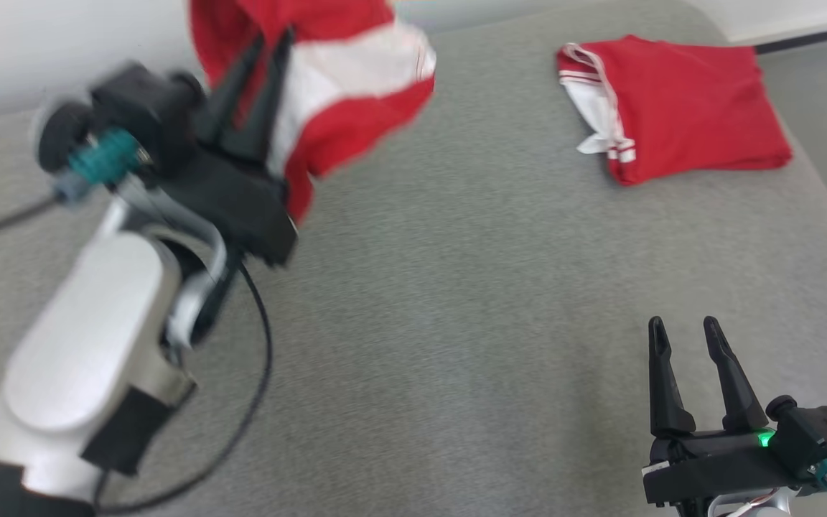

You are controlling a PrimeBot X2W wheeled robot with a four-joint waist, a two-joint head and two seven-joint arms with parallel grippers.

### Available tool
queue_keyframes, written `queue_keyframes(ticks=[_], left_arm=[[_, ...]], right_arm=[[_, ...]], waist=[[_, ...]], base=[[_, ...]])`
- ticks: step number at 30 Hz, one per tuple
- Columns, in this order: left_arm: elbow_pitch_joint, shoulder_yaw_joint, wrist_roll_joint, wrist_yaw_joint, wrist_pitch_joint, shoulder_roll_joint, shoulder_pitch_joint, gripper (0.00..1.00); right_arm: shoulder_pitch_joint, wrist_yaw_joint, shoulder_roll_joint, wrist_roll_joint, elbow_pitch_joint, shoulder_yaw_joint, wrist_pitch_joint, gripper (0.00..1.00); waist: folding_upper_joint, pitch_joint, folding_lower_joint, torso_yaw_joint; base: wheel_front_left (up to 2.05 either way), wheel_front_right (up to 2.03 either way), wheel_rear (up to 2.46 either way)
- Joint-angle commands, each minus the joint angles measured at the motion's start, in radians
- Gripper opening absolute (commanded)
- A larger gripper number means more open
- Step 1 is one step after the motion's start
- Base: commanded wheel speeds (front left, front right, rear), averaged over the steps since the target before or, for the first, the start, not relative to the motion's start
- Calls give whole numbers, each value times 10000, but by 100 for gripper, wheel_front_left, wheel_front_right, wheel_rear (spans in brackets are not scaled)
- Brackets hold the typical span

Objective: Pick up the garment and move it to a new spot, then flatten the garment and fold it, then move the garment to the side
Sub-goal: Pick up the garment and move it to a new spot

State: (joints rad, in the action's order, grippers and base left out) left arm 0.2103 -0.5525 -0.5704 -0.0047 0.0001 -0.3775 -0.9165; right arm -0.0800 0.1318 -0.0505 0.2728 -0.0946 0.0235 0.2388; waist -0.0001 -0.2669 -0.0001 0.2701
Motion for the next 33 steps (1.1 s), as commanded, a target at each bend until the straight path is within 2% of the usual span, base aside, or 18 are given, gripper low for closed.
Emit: queue_keyframes(ticks=[1, 9, 15, 16, 17, 18, 22, 27, 33], left_arm=[[-175, -57, -121, 100, -107, 133, 407, 0], [194, -682, -260, 339, -561, 655, 2170, 0], [1532, -1256, 14, 226, -979, 881, 2858, 0], [1825, -1377, 79, 161, -1019, 910, 2867, 27], [2062, -1506, 180, 116, -1081, 933, 2861, 83], [2274, -1569, 193, 67, -1145, 1020, 2867, 100], [2650, -1720, 294, -65, -1631, 1333, 2656, 100], [2487, -1666, 265, -93, -1966, 1535, 2472, 100], [1947, -1385, 184, 135, -2242, 1134, 2869, 100]], right_arm=[[98, -25, 4, 118, -54, 12, 89, 100], [2, -25, 3, 210, -187, 172, 194, 100], [-192, -25, 3, 261, -296, 385, 250, 100], [-223, -25, 3, 257, -312, 405, 255, 100], [-240, -25, 3, 257, -328, 426, 261, 100], [-238, -25, 3, 248, -347, 425, 265, 100], [-110, -25, 3, 113, -390, 226, 258, 100], [15, -25, 0, -66, -406, 11, 254, 100], [228, -25, 0, -293, -325, -300, 12, 100]], waist=[[1, -26, 1, 487], [1, -262, 1, 767], [1, -403, 1, 890], [1, -412, 1, 898], [1, -407, 1, 903], [1, -385, 1, 893], [1, -178, 1, 617], [1, 217, 1, 141], [1, 1049, 1, -851]], base=[[0, 0, 0], [0, 0, 0], [0, 0, 0], [0, 0, 0], [0, 0, 0], [0, 0, 0], [0, 0, 0], [0, 0, 0], [0, 0, 0]])
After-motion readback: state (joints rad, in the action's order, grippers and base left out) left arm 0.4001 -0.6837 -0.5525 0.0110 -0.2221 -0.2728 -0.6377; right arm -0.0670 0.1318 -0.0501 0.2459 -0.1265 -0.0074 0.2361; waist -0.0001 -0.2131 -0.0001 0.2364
